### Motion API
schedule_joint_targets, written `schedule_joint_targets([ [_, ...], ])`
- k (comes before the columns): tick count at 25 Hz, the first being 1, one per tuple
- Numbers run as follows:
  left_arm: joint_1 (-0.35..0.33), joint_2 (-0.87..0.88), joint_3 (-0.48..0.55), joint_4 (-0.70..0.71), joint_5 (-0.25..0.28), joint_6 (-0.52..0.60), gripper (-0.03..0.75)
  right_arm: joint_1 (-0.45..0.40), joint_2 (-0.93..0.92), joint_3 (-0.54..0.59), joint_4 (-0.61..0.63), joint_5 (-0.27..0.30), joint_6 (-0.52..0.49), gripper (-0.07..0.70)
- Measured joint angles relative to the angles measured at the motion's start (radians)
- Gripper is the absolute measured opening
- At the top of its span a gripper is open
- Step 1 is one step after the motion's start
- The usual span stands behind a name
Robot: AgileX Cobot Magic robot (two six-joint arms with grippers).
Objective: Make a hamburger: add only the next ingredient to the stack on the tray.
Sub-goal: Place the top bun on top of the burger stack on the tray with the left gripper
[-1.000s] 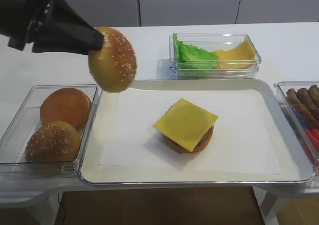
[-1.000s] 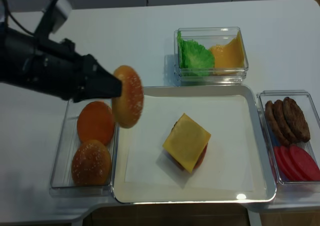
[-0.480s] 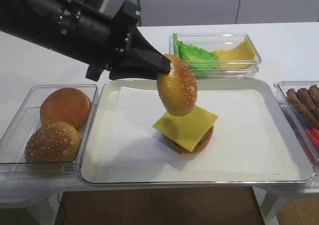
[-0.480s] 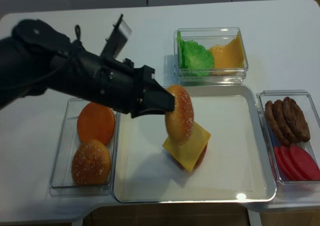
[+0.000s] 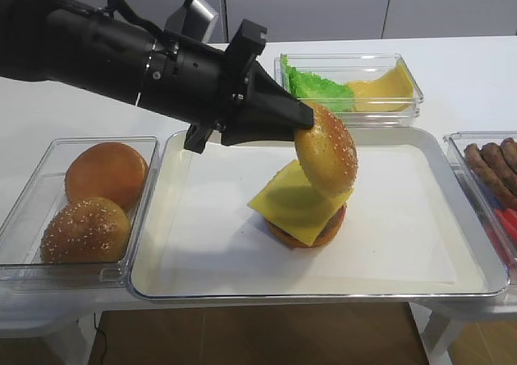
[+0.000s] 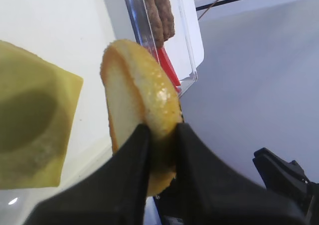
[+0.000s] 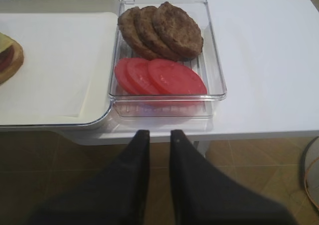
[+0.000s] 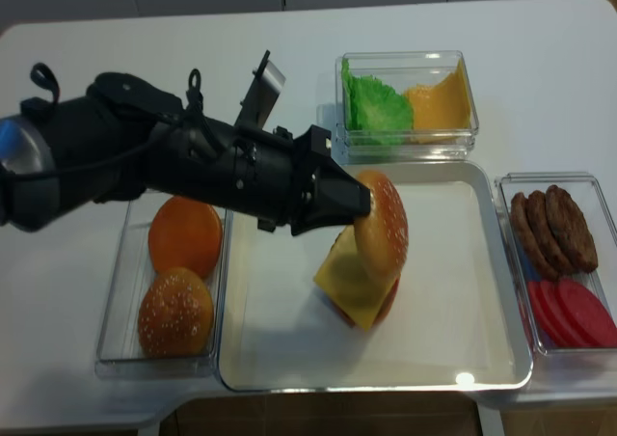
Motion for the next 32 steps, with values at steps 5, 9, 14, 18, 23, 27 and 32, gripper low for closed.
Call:
schedule_joint_targets([
  [5, -0.003, 0.027, 0.0, -0.022, -0.009, 0.0, 0.109, 0.0, 0.0, 0.0, 0.0, 0.0, 0.0, 0.107],
  [9, -0.003, 0.029, 0.0, -0.027, -0.02, 0.002, 0.109, 0.0, 0.0, 0.001, 0.0, 0.0, 0.0, 0.106],
  [14, -0.003, 0.029, 0.0, -0.027, -0.045, 0.002, 0.108, 0.0, 0.0, 0.002, 0.0, 0.0, 0.0, 0.106],
  [18, -0.003, 0.029, 0.042, -0.032, -0.054, 0.011, 0.106, 0.0, 0.0, 0.002, 0.0, 0.0, 0.0, 0.106],
  [23, -0.003, 0.029, 0.102, -0.126, -0.056, 0.085, 0.101, 0.0, 0.0, 0.002, 0.0, 0.0, 0.0, 0.106],
  [27, -0.003, 0.029, 0.113, -0.243, -0.058, 0.159, 0.1, 0.0, 0.0, 0.002, 0.0, 0.0, 0.0, 0.106],
  [32, -0.003, 0.029, 0.113, -0.276, -0.051, 0.184, 0.099, 0.0, 0.0, 0.002, 0.0, 0.0, 0.0, 0.106],
])
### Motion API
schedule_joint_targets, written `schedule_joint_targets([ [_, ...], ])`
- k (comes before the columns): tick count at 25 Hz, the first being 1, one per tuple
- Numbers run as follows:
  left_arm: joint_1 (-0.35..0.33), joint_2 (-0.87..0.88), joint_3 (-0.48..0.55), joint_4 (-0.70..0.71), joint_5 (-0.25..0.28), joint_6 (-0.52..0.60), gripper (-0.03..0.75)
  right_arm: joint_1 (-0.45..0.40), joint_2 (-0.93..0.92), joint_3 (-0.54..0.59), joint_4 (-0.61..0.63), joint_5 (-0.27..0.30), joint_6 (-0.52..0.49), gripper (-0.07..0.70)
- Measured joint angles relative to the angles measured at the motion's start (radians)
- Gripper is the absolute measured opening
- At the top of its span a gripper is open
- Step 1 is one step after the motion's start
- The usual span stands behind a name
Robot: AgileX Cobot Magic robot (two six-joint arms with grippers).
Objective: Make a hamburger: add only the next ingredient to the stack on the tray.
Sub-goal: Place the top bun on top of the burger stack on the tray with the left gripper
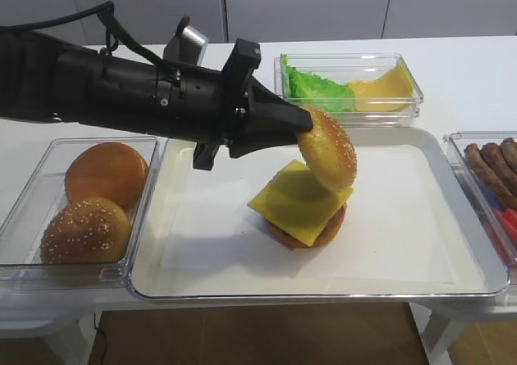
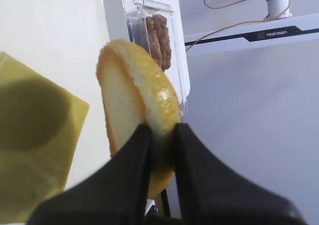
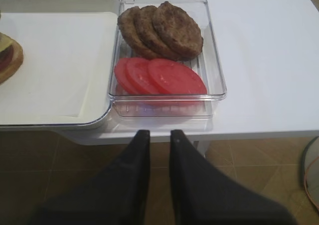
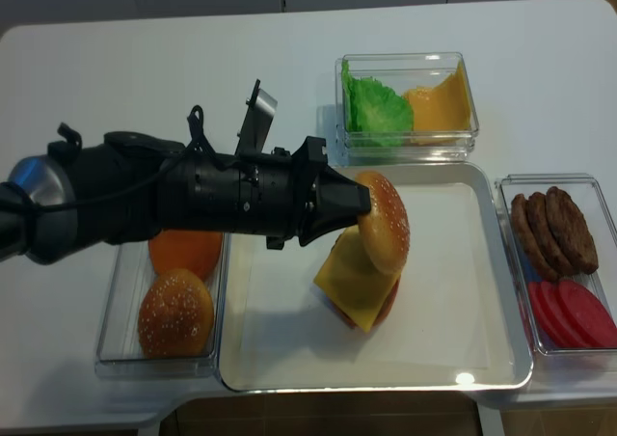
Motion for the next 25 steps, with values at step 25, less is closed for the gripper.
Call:
schedule_joint_targets([
  [25, 0.0, 0.0, 0.042, 0.054, -0.03, 0.002, 0.094, 0.0, 0.0, 0.0, 0.0, 0.0, -0.002, 0.069],
])
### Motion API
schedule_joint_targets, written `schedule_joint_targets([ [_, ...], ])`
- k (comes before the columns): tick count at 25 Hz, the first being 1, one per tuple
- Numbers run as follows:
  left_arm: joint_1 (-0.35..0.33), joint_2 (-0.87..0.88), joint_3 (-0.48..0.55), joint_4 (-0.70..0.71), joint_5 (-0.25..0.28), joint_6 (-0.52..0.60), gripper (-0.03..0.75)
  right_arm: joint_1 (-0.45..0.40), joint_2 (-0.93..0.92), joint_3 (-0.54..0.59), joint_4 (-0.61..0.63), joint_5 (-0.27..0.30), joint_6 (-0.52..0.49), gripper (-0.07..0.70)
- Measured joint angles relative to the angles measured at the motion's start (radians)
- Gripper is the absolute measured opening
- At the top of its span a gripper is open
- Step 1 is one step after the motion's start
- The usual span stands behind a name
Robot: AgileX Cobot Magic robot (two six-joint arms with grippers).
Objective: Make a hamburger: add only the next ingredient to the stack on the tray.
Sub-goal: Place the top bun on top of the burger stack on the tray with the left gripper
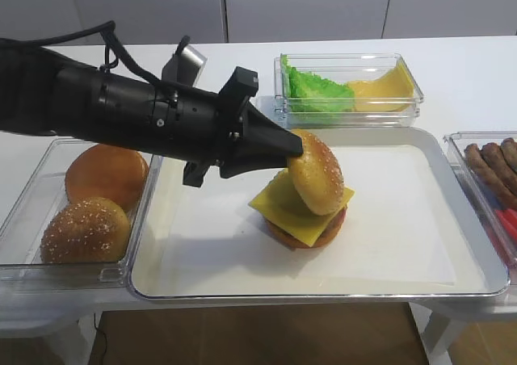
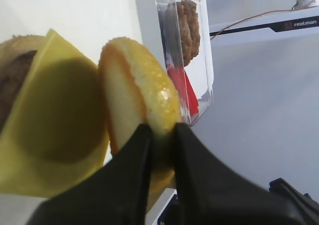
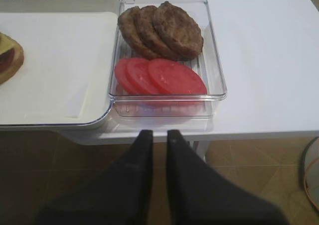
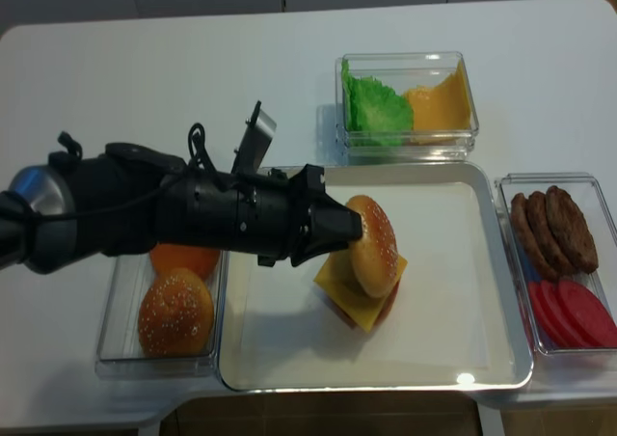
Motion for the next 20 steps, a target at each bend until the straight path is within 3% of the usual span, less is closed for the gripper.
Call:
schedule_joint_targets([
  [20, 0.0, 0.0, 0.002, -0.004, 0.005, 0.03, 0.092, 0.0, 0.0, 0.0, 0.0, 0.0, -0.029, 0.05],
])
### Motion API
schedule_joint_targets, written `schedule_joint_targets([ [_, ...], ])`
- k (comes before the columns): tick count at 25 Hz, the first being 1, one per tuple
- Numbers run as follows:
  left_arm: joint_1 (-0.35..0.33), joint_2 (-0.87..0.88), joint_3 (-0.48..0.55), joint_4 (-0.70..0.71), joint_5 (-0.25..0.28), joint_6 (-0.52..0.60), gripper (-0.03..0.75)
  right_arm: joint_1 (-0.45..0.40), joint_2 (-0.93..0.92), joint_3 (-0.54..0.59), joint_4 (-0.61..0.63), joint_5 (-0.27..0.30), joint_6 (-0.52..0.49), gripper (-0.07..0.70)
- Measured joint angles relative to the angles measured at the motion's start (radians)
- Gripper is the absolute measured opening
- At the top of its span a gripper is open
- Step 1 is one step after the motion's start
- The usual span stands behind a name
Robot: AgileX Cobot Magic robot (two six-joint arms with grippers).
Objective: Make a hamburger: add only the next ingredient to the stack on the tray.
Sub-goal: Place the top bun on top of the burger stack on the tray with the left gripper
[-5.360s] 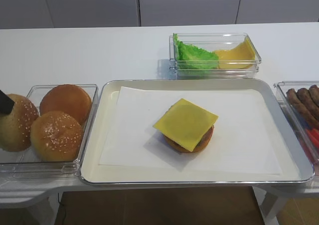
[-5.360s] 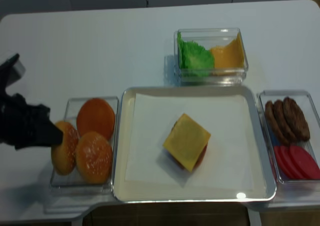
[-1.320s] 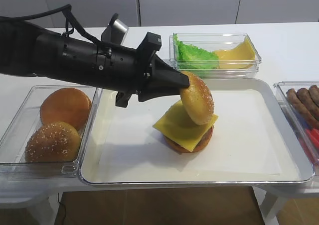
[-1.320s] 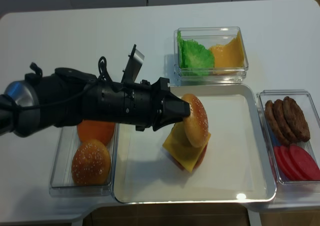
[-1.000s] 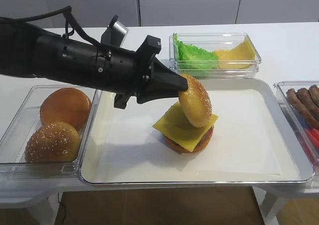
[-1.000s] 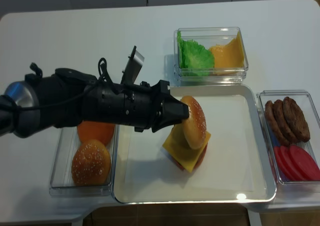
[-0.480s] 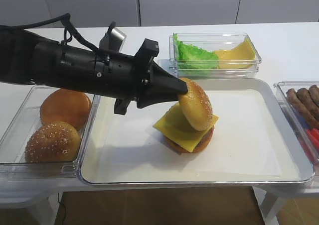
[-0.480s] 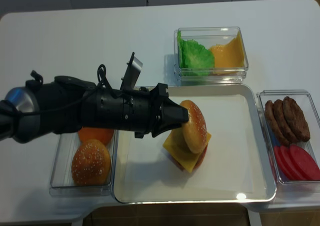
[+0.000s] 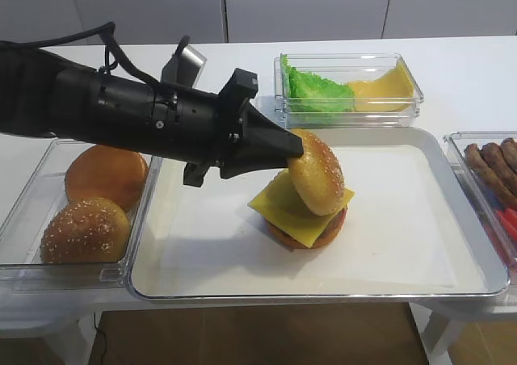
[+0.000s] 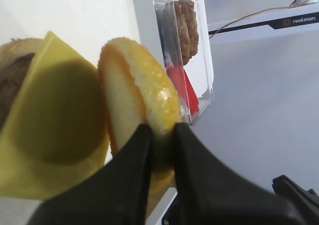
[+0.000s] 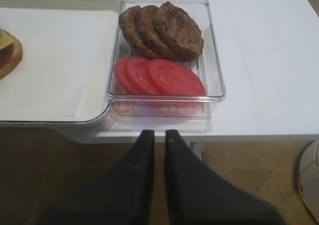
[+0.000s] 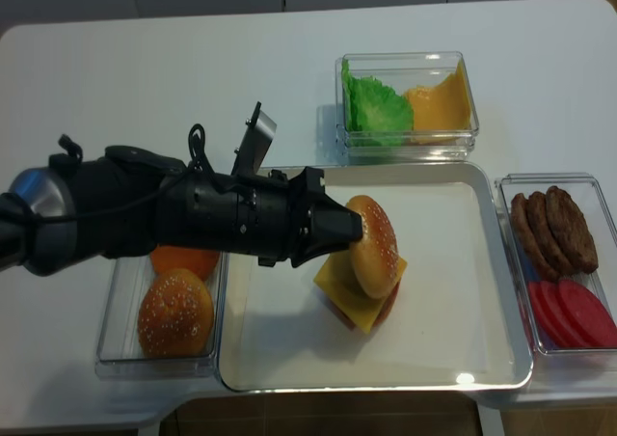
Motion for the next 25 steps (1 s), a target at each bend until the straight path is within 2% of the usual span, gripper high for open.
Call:
schedule_joint_targets([
  [16, 0.007, 0.0, 0.0, 0.021, 0.008, 0.0, 0.144, 0.0, 0.0, 0.0, 0.0, 0.0, 0.0, 0.04],
  [25, 0.01, 0.0, 0.0, 0.078, 0.011, 0.0, 0.264, 0.0, 0.0, 0.0, 0.0, 0.0, 0.0, 0.022],
])
